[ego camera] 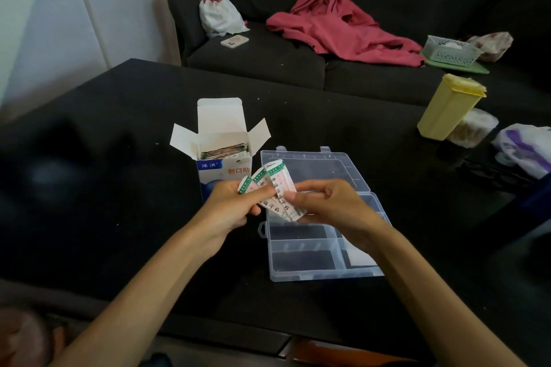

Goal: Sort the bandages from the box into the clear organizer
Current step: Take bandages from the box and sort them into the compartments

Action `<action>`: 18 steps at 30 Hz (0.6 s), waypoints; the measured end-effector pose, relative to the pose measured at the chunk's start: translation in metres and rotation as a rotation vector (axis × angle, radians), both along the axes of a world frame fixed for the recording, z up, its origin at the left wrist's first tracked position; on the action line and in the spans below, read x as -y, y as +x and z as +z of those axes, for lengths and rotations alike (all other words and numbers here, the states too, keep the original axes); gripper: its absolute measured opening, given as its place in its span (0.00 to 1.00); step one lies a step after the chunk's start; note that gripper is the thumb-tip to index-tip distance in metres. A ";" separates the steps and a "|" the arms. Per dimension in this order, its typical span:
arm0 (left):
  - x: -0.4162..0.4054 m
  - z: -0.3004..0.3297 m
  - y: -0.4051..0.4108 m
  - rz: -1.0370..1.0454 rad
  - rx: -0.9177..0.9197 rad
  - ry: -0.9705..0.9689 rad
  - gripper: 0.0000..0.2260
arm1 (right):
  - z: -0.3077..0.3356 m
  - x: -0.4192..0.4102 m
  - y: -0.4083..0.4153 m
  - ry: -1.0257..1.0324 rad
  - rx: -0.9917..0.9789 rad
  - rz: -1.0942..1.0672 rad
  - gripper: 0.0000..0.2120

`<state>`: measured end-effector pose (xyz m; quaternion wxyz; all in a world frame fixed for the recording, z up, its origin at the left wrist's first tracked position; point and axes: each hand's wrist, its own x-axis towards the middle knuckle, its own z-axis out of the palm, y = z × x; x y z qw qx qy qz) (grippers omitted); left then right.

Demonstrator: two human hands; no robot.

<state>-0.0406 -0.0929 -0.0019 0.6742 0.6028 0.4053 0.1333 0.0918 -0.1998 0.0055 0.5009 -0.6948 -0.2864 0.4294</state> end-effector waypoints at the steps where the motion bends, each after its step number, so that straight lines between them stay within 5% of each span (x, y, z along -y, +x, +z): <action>1: 0.000 0.001 0.000 -0.003 0.026 -0.054 0.09 | 0.000 0.001 0.000 0.009 0.002 0.006 0.05; 4: 0.004 0.006 0.001 -0.022 0.140 -0.165 0.08 | 0.001 0.001 0.003 0.054 -0.034 -0.086 0.06; 11: 0.007 0.004 0.002 0.033 0.096 0.194 0.06 | 0.001 0.001 0.001 0.029 -0.295 -0.084 0.09; 18: 0.007 0.001 0.002 0.026 0.065 0.170 0.06 | -0.005 -0.003 -0.004 0.050 -0.067 -0.042 0.05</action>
